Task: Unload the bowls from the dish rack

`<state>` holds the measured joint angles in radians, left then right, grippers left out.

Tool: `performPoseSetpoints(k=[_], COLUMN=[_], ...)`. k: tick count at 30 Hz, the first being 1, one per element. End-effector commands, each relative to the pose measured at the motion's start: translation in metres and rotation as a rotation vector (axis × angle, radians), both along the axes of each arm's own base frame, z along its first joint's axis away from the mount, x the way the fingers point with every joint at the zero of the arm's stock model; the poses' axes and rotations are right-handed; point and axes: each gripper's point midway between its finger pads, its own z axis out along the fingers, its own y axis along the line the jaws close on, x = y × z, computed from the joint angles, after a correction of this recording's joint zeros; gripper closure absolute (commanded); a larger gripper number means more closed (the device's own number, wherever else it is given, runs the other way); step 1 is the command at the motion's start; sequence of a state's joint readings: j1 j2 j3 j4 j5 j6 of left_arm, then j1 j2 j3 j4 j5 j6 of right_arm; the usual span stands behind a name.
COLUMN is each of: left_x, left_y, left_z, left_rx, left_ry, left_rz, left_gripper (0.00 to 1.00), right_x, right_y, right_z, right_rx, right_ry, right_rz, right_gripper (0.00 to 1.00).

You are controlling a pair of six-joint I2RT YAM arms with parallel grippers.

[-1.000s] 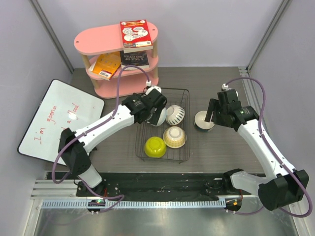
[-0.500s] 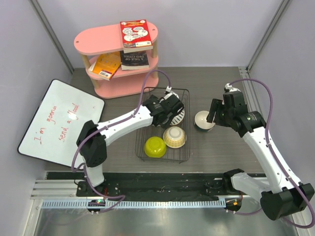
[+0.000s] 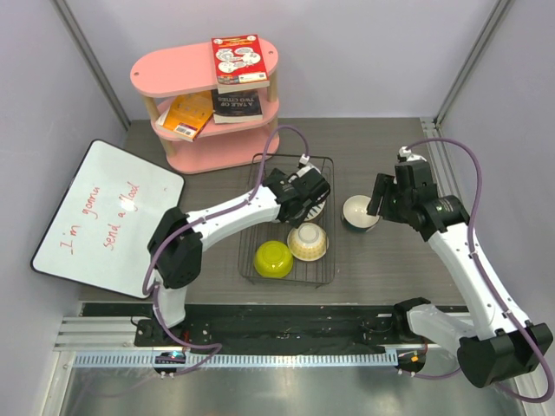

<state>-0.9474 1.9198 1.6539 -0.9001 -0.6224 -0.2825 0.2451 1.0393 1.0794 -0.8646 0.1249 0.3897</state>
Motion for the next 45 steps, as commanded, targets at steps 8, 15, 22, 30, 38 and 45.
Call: performPoseSetpoints(k=[8, 15, 22, 30, 38, 45], left_x=[0.001, 0.006, 0.011, 0.018, 0.022, 0.032], left_y=[-0.01, -0.013, -0.012, -0.013, -0.012, -0.01], left_z=[-0.006, -0.02, -0.028, -0.028, -0.031, -0.014], left_rx=[-0.039, -0.001, 0.029, 0.035, 0.046, 0.017], left_ry=[-0.021, -0.012, -0.032, -0.064, -0.087, -0.182], left_rz=[0.017, 0.011, 0.031, 0.051, 0.053, 0.079], left_gripper=[0.0, 0.0, 0.0, 0.0, 0.0, 0.0], right_x=[-0.002, 0.003, 0.001, -0.001, 0.003, 0.005], right_y=[-0.01, -0.011, -0.012, -0.017, -0.021, -0.019], right_z=[0.001, 0.008, 0.02, 0.023, 0.018, 0.019], right_rx=[-0.03, -0.038, -0.028, -0.045, -0.081, -0.072], right_ry=[-0.033, -0.051, -0.091, -0.107, -0.094, -0.098], right_rz=[-0.003, -0.001, -0.015, -0.029, -0.029, -0.026], right_gripper=[0.34, 0.33, 0.33, 0.33, 0.34, 0.34])
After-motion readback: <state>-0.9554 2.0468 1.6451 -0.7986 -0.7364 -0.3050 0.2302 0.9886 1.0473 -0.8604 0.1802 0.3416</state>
